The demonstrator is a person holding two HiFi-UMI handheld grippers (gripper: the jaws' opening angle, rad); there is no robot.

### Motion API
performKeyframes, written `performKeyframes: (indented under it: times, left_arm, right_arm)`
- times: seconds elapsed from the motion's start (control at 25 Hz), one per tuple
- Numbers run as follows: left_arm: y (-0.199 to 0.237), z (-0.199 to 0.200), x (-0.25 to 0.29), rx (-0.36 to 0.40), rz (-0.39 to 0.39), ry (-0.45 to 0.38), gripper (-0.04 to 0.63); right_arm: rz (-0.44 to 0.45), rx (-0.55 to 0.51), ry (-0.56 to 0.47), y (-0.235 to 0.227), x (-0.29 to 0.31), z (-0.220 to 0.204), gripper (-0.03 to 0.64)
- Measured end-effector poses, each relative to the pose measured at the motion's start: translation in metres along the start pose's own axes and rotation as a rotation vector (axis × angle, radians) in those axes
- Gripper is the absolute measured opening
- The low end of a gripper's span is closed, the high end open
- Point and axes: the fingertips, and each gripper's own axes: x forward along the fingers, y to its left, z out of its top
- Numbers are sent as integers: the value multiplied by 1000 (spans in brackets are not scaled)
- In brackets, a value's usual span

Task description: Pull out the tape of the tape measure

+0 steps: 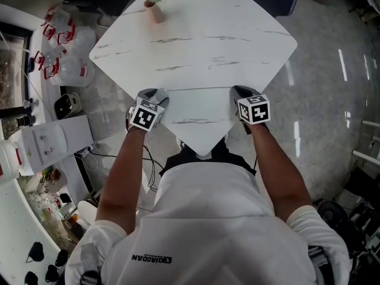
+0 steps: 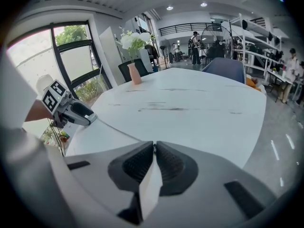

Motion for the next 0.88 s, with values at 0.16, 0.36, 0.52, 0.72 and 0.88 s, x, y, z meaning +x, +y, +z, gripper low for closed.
performKeyframes:
  times: [0.16,0.36,0.52,0.72,0.88]
  left_arm:
    - [0,1,-4,-1,-10,-2,240]
    - [2,-3,-13,-28,13,-13,262]
    - [1,-1,-25,-38,30,-32,262]
    - [-7,8,-40,-32,47,-65,261]
    - [-22,23,-59,-13,54,-131,245]
  right_arm:
    - [4,-4,12,0,1,2,48]
    - [-13,-26,-23,-3,-9,9,98]
    - [-16,-41,-25,-2,-18,10,101]
    - [-12,-73,-44,7,-33,16,100]
    - [1,-89,-84,18,-50,24,101]
